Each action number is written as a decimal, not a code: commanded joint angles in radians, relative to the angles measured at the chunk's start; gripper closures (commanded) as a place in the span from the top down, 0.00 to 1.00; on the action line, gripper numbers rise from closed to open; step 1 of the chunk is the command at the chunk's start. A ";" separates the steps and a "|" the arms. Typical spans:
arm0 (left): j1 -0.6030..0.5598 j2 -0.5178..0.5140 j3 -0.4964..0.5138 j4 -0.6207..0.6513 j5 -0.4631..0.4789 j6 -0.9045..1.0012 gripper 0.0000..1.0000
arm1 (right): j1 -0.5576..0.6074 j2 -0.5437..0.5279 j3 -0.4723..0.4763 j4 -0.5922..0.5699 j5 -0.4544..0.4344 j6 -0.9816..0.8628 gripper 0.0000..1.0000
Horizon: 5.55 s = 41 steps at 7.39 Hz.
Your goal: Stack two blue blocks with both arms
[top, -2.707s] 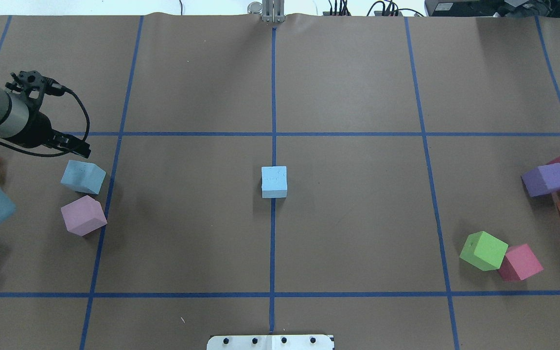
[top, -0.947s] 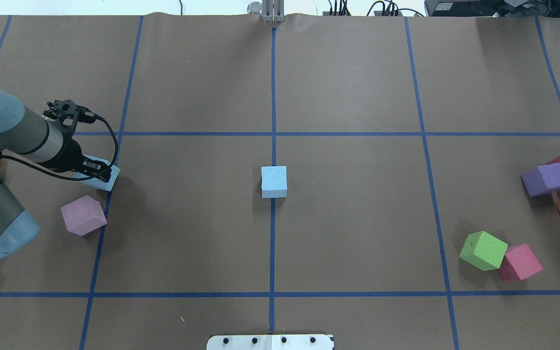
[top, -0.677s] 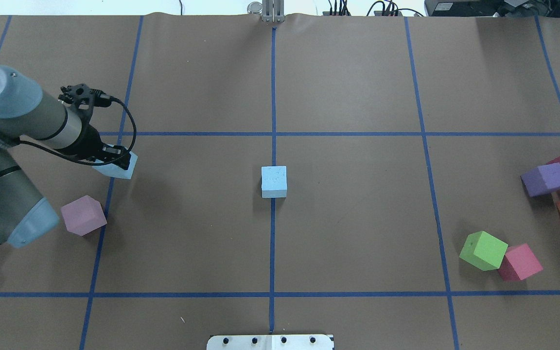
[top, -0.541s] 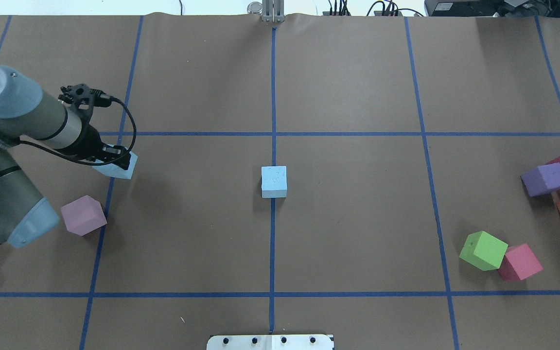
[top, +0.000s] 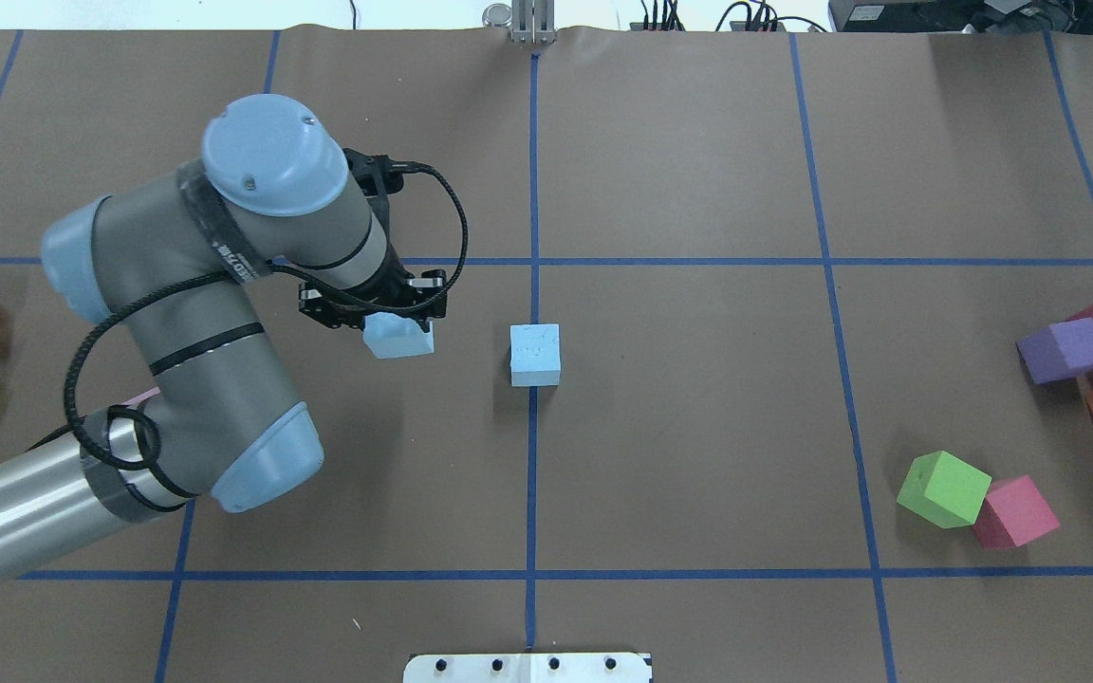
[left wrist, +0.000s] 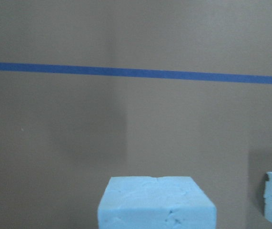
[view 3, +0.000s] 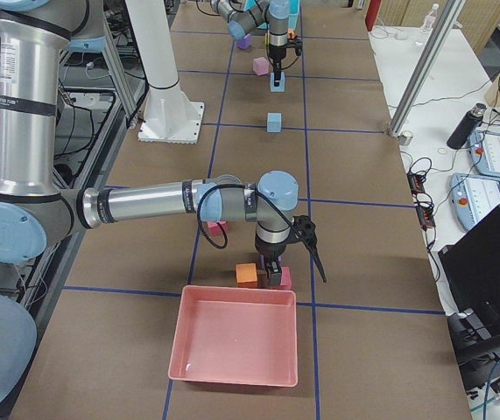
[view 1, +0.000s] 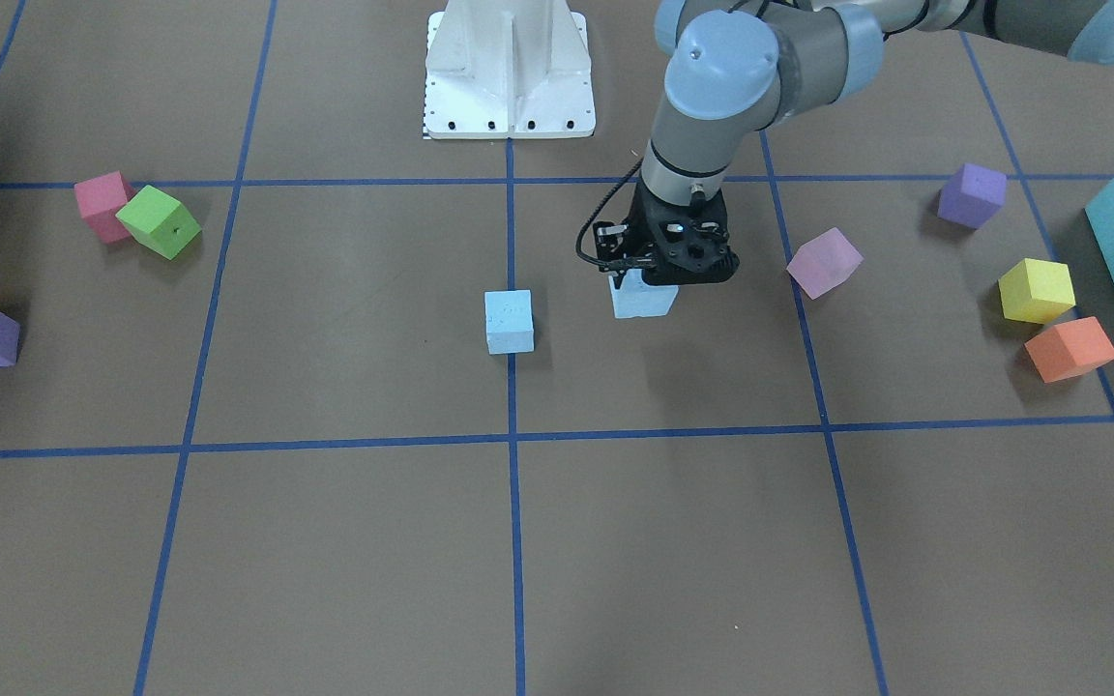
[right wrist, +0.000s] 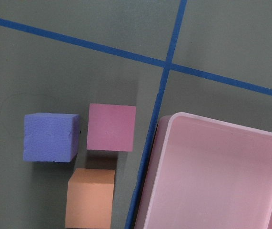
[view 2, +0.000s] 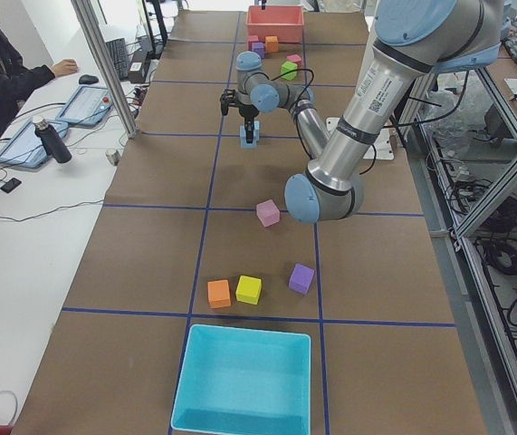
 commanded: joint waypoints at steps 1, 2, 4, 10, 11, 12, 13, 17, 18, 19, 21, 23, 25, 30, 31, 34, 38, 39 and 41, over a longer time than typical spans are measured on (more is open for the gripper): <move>0.036 -0.133 0.110 0.005 0.015 -0.057 0.00 | 0.000 0.000 0.000 -0.001 0.003 0.004 1.00; 0.070 -0.158 0.133 0.004 0.075 -0.056 0.00 | 0.000 0.000 0.000 -0.001 0.003 0.004 1.00; 0.096 -0.228 0.218 0.002 0.095 -0.056 0.00 | 0.000 0.000 0.000 -0.001 0.003 0.005 1.00; 0.096 -0.267 0.294 -0.004 0.094 -0.026 0.14 | -0.002 0.000 -0.002 -0.001 0.003 0.005 1.00; 0.096 -0.270 0.293 -0.005 0.094 -0.026 0.22 | -0.002 0.000 -0.002 -0.001 0.001 0.005 1.00; 0.096 -0.271 0.293 -0.008 0.094 -0.026 0.35 | -0.002 0.000 -0.002 -0.001 0.001 0.005 1.00; 0.096 -0.271 0.294 -0.008 0.094 -0.026 0.45 | -0.002 0.000 -0.003 -0.001 0.003 0.005 1.00; 0.115 -0.268 0.293 -0.010 0.133 -0.026 0.97 | -0.002 0.000 -0.005 -0.001 0.003 0.005 1.00; 0.116 -0.270 0.285 -0.010 0.140 -0.026 0.98 | -0.002 0.000 -0.005 -0.001 0.003 0.005 1.00; 0.115 -0.273 0.253 -0.005 0.137 -0.025 0.98 | -0.002 0.000 -0.005 -0.001 0.003 0.005 1.00; 0.078 -0.258 0.154 0.033 0.132 -0.004 0.98 | -0.002 0.000 -0.005 -0.001 0.001 0.004 1.00; -0.030 -0.128 -0.032 0.123 0.065 0.182 0.98 | -0.002 -0.001 -0.011 -0.001 0.000 0.004 1.00; -0.254 0.091 -0.109 0.120 -0.128 0.554 0.98 | 0.000 -0.003 -0.015 -0.001 0.001 0.004 1.00; -0.786 0.474 -0.010 0.125 -0.319 1.400 0.98 | 0.000 -0.003 -0.020 -0.001 0.009 0.002 1.00; -0.877 0.526 0.056 0.114 -0.310 1.528 0.98 | 0.000 -0.003 -0.020 -0.001 0.009 0.002 1.00; -0.962 0.557 0.159 -0.004 -0.317 1.534 0.98 | 0.000 0.000 -0.017 -0.001 0.009 0.004 1.00; -0.959 0.591 0.109 -0.036 -0.316 1.543 0.98 | 0.000 0.002 -0.015 -0.001 0.012 0.007 1.00; -0.960 0.594 0.106 -0.035 -0.319 1.541 0.98 | 0.000 0.002 -0.015 -0.001 0.018 0.015 1.00; -0.959 0.609 0.102 -0.035 -0.319 1.535 0.98 | 0.000 0.002 -0.015 -0.001 0.018 0.015 1.00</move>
